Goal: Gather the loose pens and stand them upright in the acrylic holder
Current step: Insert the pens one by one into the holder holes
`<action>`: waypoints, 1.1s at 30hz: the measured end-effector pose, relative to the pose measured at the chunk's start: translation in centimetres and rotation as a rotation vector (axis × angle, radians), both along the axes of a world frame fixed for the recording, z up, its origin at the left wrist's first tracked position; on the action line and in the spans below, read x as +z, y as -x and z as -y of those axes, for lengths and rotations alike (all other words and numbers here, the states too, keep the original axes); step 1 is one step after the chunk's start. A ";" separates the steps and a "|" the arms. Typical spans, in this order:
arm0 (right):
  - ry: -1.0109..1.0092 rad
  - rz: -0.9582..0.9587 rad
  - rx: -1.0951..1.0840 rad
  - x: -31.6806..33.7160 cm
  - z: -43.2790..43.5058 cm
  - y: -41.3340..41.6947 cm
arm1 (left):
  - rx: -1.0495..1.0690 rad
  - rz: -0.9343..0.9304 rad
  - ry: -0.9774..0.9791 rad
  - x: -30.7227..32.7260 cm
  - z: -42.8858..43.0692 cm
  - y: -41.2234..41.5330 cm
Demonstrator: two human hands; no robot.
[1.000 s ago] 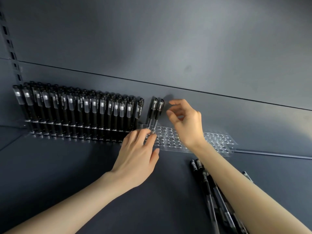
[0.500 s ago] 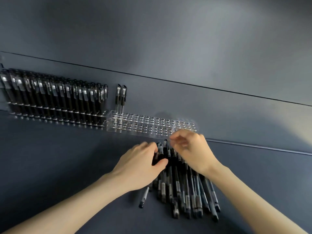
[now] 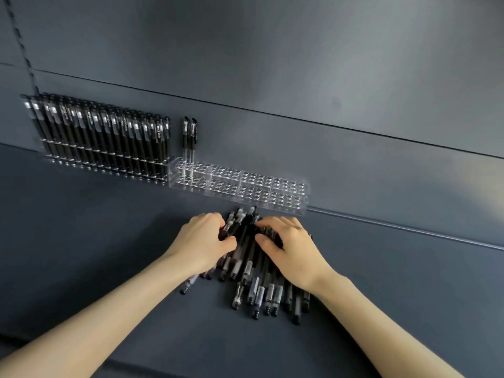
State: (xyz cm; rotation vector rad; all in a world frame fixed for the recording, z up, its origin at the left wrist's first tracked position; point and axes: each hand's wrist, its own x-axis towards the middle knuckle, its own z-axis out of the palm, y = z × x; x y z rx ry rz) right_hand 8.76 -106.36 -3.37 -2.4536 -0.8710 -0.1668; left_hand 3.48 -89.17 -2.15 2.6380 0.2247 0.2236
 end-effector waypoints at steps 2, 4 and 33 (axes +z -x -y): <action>-0.009 -0.019 0.003 0.0 0.0 0.2 | 0.009 0.008 0.047 -0.1 -0.4 -0.1; -0.015 -0.032 0.005 0.0 0.1 0.4 | -0.001 0.025 0.139 -0.2 -0.8 0.0; -0.897 0.259 -0.205 8.0 -16.1 -6.0 | -0.195 0.454 0.753 2.4 -13.7 -6.3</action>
